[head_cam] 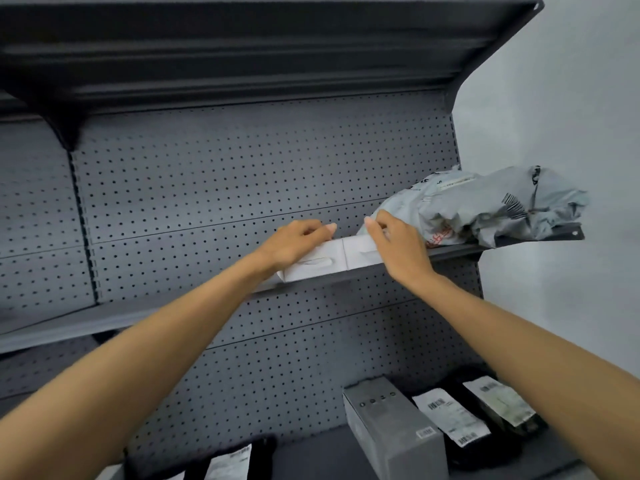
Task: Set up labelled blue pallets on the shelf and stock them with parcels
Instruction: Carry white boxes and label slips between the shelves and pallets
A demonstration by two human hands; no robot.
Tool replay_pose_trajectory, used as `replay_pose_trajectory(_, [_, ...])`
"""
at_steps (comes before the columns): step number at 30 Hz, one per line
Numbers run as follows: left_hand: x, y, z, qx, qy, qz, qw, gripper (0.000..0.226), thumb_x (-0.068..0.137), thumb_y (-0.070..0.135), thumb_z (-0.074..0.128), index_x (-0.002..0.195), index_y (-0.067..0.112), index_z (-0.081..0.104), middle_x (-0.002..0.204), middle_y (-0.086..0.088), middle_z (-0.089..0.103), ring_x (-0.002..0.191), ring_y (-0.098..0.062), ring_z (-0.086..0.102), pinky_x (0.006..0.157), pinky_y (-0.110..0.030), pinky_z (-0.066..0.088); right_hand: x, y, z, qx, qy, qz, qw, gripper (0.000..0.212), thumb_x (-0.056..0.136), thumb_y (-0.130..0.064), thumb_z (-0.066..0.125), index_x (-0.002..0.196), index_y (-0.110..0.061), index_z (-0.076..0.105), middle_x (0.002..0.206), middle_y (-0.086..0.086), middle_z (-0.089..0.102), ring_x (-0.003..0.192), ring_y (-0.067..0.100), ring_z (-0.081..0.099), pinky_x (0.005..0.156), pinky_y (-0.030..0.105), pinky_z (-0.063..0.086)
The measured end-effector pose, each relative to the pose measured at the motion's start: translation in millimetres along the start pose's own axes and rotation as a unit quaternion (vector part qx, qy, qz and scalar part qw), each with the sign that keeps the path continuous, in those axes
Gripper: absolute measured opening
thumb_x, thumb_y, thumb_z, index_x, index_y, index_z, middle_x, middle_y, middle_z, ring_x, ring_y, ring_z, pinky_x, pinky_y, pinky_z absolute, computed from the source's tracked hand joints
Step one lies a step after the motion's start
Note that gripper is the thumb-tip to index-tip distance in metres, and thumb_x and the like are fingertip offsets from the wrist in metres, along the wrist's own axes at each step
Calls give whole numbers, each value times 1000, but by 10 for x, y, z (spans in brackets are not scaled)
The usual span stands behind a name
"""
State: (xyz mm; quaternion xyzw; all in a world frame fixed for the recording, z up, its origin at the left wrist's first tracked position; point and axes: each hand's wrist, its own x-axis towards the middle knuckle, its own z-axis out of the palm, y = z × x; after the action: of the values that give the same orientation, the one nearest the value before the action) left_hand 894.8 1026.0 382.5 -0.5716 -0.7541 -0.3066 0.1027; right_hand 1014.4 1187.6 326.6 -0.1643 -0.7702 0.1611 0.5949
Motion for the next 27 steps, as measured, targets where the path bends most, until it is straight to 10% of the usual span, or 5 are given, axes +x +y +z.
replay_pose_trajectory(8, [-477, 137, 39, -72, 68, 34, 995, 15, 94, 33, 61, 106, 27, 66, 133, -3, 53, 120, -19, 50, 103, -38, 42, -492, -363, -271, 106, 47, 69, 991, 18, 94, -28, 60, 89, -13, 50, 102, 2, 57, 93, 16, 52, 76, 31, 42])
replay_pose_trajectory(16, [-1377, 147, 537, -297, 252, -99, 916, 88, 79, 28, 80, 148, 27, 25, 152, -5, 19, 137, -25, 32, 112, -41, 34, -1396, -311, -333, 298, -12, 340, 892, 49, 88, -44, 66, 125, -14, 57, 118, 6, 67, 103, 22, 65, 89, 40, 54])
replay_pose_trajectory(22, [-2312, -243, 886, -420, 142, -197, 874, 80, 83, 40, 75, 144, 20, 27, 134, 0, 58, 113, -17, 61, 102, -43, 49, -2316, -433, -332, 306, -153, 392, 854, 49, 89, -57, 57, 123, -21, 54, 110, 2, 72, 102, 22, 68, 90, 48, 55])
replay_pose_trajectory(27, [-3014, -745, 856, -417, 145, -270, 856, 77, 84, 44, 72, 143, 24, 28, 126, 1, 63, 105, -20, 67, 96, -48, 53, -2824, -902, -28, 266, -211, 388, 857, 47, 91, -47, 60, 121, -13, 47, 115, 0, 64, 95, 13, 62, 74, 17, 51])
